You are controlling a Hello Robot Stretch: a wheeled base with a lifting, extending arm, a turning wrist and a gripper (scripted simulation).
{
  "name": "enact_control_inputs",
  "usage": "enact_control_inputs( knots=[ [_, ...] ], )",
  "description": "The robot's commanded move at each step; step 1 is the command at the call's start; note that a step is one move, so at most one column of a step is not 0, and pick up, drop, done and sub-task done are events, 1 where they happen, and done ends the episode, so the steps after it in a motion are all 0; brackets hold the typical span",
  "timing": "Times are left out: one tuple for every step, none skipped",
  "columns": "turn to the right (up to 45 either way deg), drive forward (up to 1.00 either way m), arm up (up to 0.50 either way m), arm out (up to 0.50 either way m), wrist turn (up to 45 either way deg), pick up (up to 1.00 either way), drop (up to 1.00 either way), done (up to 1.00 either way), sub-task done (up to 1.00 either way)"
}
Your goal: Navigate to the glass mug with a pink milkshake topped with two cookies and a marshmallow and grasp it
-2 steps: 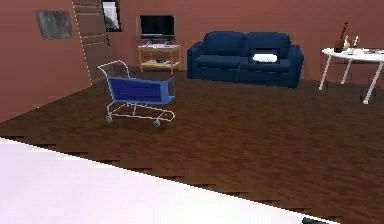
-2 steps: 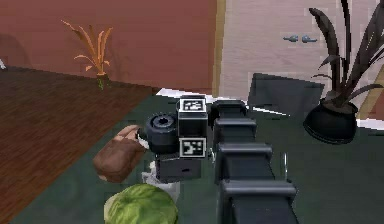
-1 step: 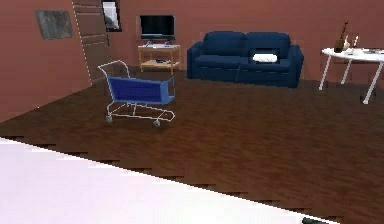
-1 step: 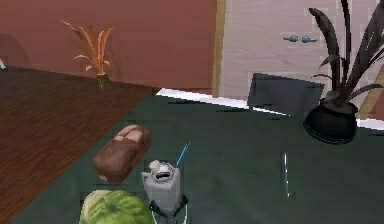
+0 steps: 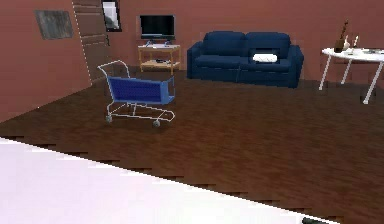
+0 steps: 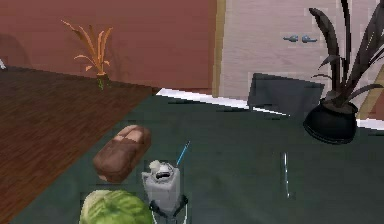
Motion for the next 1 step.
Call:
enact_control_inputs(
  knots=[
    [0.0, 0.0, 0.1, 0.0, 0.0, 0.0, 0.0, 0.0, 0.0]
  ],
)
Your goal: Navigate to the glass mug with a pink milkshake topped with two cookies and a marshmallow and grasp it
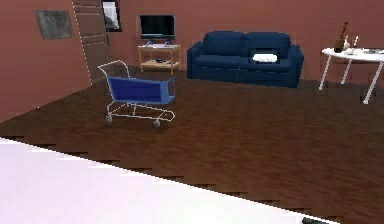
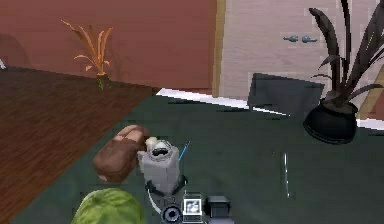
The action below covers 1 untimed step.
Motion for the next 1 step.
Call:
enact_control_inputs(
  knots=[
    [0.0, 0.0, 0.0, 0.0, 0.0, 0.0, 0.0, 1.0, 0.0]
  ],
)
